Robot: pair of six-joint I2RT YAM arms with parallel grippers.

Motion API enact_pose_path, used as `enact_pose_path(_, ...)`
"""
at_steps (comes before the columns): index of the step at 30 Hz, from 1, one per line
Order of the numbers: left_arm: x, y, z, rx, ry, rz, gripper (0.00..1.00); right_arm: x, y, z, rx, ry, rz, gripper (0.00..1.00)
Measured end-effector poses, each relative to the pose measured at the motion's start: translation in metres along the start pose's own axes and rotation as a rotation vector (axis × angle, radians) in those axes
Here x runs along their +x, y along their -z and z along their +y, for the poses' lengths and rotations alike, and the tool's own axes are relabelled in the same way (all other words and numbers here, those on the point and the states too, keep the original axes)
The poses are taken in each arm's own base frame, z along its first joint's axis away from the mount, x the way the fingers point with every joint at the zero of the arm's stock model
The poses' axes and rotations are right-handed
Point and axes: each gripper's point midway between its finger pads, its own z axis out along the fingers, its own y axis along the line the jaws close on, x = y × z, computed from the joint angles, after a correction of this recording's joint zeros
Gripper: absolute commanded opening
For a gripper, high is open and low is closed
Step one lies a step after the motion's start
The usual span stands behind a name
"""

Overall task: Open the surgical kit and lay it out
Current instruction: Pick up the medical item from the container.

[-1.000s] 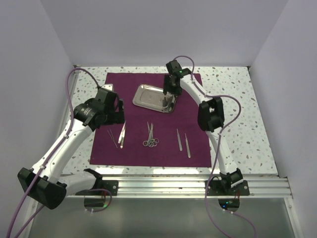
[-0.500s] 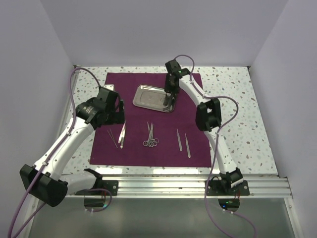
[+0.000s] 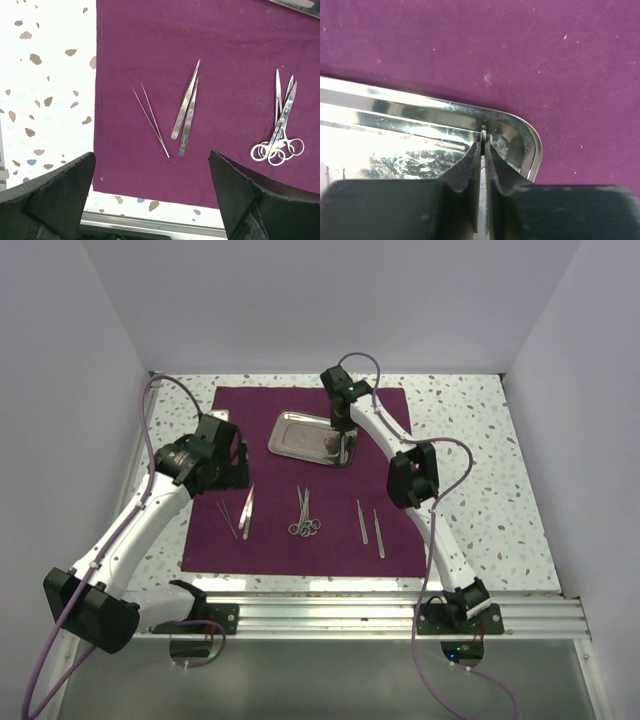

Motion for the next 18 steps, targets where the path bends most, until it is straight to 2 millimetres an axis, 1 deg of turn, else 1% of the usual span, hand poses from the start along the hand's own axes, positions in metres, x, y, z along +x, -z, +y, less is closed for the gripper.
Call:
enact_pose_path(1,0.000,-0.001,0.000,0.000,-0.002,0.002,1.00,0.001,0.000,0.000,0.004,0.002,0.001,0.03)
enact_pose_path(3,0.001,-0.003,0.000,-0.002,-0.008,0.009,1.00,0.002,0.001,0.001,0.003,0.003,0.002,0.00)
enact_pose_path(12,0.001,-0.008,-0.002,0.002,-0.025,0.023,1.00,0.001,0.003,0.002,-0.030,-0.016,0.010,0.00)
enact_pose_path(18,0.000,-0.011,-0.008,0.026,-0.018,0.026,1.00,-0.002,0.006,0.001,-0.091,-0.058,0.037,0.00)
